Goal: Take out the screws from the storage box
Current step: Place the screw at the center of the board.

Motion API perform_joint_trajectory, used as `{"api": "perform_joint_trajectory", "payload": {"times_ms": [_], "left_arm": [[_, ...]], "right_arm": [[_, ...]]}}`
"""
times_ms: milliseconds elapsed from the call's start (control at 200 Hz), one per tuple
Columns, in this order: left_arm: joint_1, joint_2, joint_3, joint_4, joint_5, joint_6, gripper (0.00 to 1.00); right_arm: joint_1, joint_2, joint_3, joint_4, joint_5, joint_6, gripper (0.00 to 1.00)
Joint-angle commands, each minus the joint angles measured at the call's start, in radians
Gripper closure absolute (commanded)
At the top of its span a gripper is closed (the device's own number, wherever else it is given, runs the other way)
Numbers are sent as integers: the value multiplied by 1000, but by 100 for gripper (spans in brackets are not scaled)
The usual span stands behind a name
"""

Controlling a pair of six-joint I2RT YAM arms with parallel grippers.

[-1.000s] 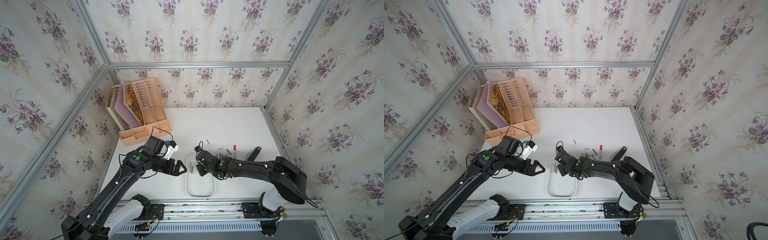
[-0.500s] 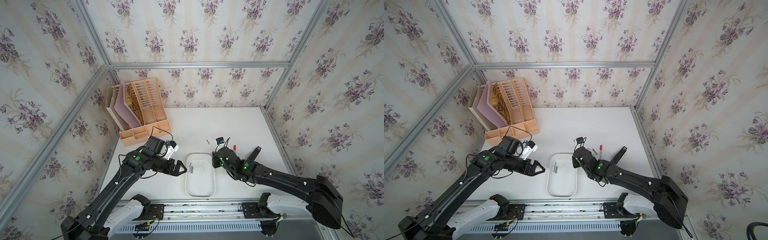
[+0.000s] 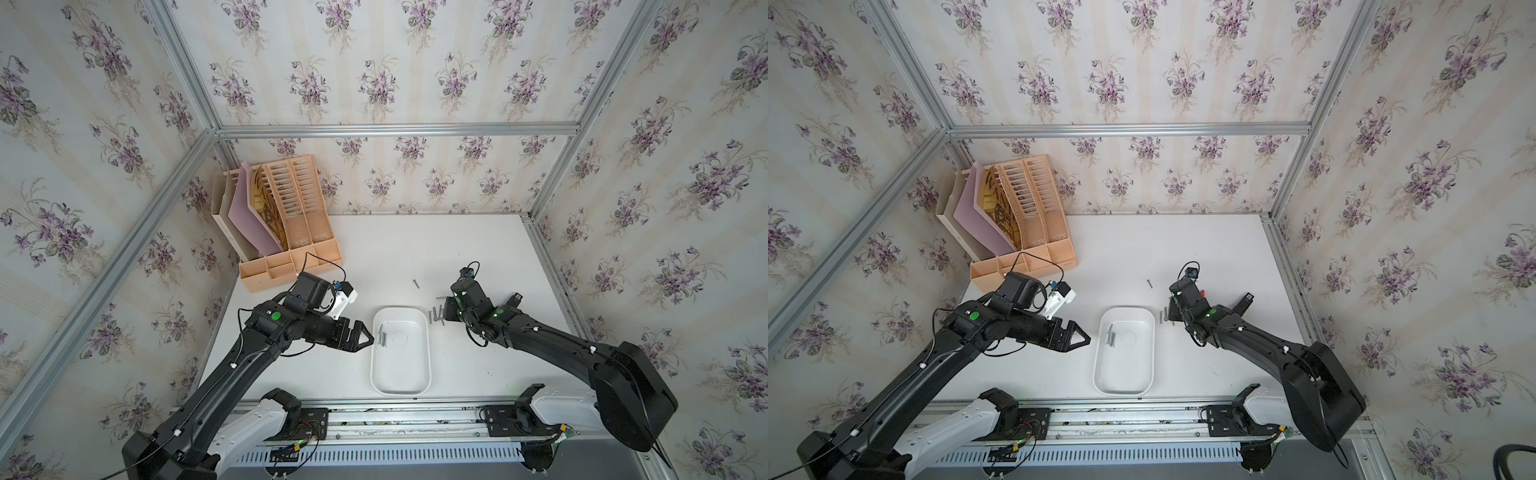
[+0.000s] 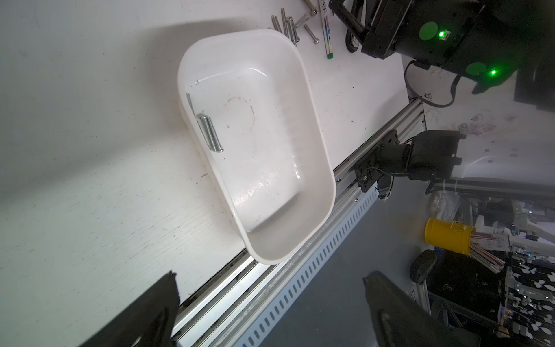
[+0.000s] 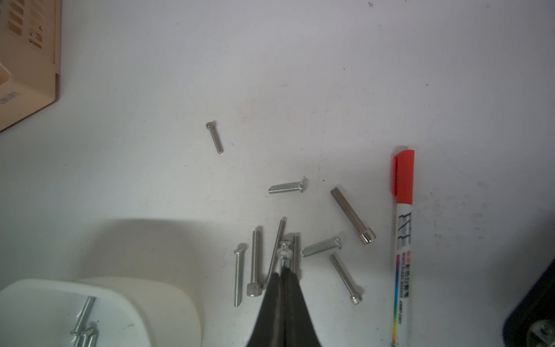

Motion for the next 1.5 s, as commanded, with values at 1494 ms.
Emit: {"api": "perform_joint_trajectory", "payload": {"times_ms": [1494], "left_arm": [[-1, -2, 3, -3, -4, 0, 0]], "right_arm": [[-1, -88, -53, 87, -172, -24, 80]]}}
